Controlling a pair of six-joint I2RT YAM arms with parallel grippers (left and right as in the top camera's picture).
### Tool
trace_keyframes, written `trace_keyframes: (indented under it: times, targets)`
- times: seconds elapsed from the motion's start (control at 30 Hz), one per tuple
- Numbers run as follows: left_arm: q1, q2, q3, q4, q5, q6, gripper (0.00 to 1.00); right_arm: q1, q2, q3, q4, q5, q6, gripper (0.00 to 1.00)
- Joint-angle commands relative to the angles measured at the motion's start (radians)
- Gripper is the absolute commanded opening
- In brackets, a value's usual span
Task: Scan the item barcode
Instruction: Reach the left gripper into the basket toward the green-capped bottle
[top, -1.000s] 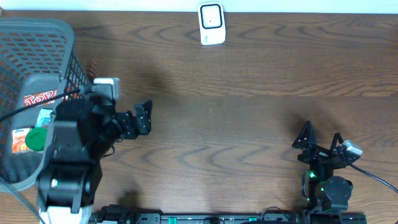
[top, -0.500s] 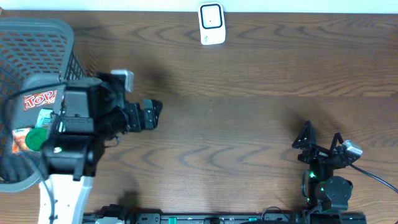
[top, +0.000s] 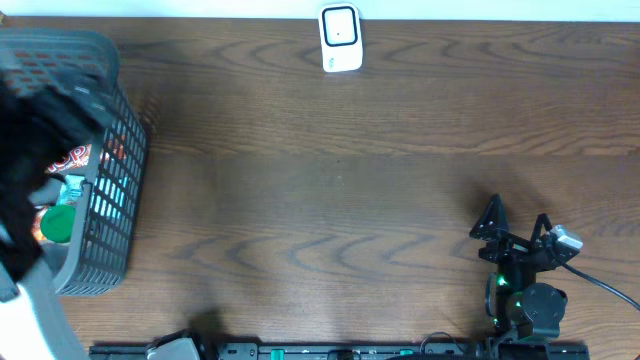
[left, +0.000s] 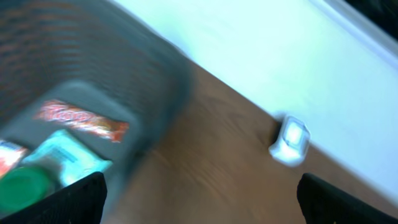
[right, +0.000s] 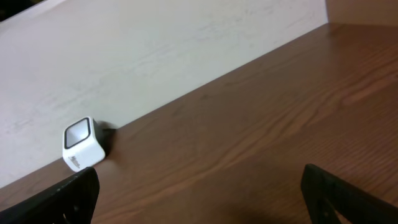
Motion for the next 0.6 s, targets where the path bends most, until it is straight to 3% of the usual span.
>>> trace_keyframes:
  times: [0.0, 0.13, 0.33, 0.57]
  targets:
    - [0.146, 0.095, 0.074, -0.045, -0.029, -0.157, 0.98, 0.01, -0.003, -0.001, -0.004, 0.002, 0.007, 0.99]
    - [0.254, 0.171, 0.074, -0.113, -0.052, -0.173, 0.98, 0.01, -0.003, -0.001, -0.004, 0.002, 0.007, 0.99]
    - [0.32, 0.294, 0.056, -0.248, -0.289, -0.185, 0.98, 0.01, -0.003, -0.001, -0.004, 0.002, 0.007, 0.99]
    - [0.319, 0.35, -0.029, -0.238, -0.348, -0.066, 0.98, 0.01, -0.003, -0.001, -0.004, 0.002, 0.007, 0.99]
